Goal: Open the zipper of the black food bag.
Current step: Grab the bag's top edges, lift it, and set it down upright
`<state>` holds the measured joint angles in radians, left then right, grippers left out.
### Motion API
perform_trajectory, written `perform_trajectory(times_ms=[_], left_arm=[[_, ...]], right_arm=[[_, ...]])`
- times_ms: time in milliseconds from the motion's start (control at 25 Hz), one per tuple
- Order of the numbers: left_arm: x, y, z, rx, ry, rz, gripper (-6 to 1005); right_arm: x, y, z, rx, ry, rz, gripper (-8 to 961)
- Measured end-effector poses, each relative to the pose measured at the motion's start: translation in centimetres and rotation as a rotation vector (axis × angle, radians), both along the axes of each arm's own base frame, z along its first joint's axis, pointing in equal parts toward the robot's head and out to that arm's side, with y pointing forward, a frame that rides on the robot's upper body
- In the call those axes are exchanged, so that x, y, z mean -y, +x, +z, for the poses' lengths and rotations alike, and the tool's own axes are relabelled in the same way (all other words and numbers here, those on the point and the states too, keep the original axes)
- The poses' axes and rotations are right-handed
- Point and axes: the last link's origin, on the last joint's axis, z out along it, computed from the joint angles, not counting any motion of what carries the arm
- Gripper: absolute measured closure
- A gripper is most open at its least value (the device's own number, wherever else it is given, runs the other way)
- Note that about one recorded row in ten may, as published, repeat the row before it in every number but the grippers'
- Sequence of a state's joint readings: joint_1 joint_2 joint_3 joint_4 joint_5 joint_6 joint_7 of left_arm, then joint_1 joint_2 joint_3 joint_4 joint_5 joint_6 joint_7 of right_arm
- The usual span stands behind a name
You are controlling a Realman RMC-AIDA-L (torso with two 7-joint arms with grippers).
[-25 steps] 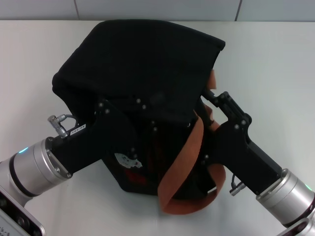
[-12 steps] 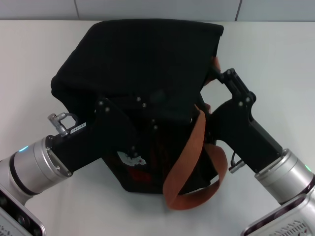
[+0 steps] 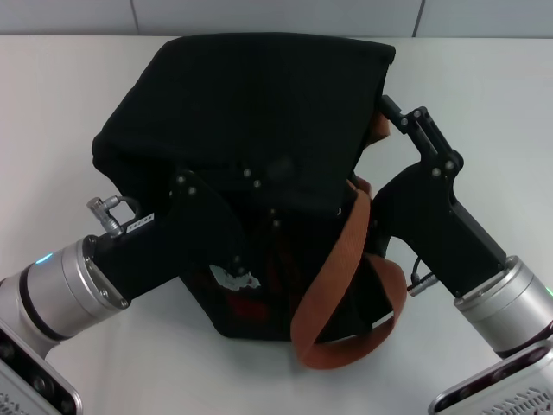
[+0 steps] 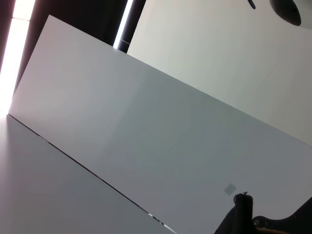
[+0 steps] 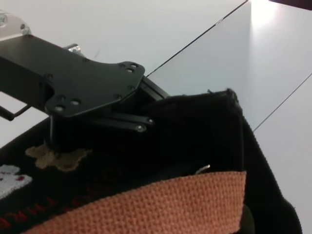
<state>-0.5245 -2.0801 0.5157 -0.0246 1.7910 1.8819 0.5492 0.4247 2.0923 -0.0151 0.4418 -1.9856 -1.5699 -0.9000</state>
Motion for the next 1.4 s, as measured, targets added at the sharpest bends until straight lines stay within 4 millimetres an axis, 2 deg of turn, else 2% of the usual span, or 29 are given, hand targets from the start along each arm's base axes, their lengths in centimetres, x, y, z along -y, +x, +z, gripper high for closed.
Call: perform_trajectory(times_ms=[480,800,1400], left_arm=[[-0.06,0.03,0.0,-0.001,0.001,0.0,897],[0.11,-0.08,0.02,0.002,0.0,0.003,896],[0.16,-0.12,0.03,0.004,0.0,0.006,900]], right_arm=[[-0.32,0.09,-0.41,0.025,-0.017,-0.012,196],[0.34,0.05,-0.66,0.044,-0.024,0.017,224],[-0.22,-0.31,-0.95,0.062,-0.025,0.017,823]])
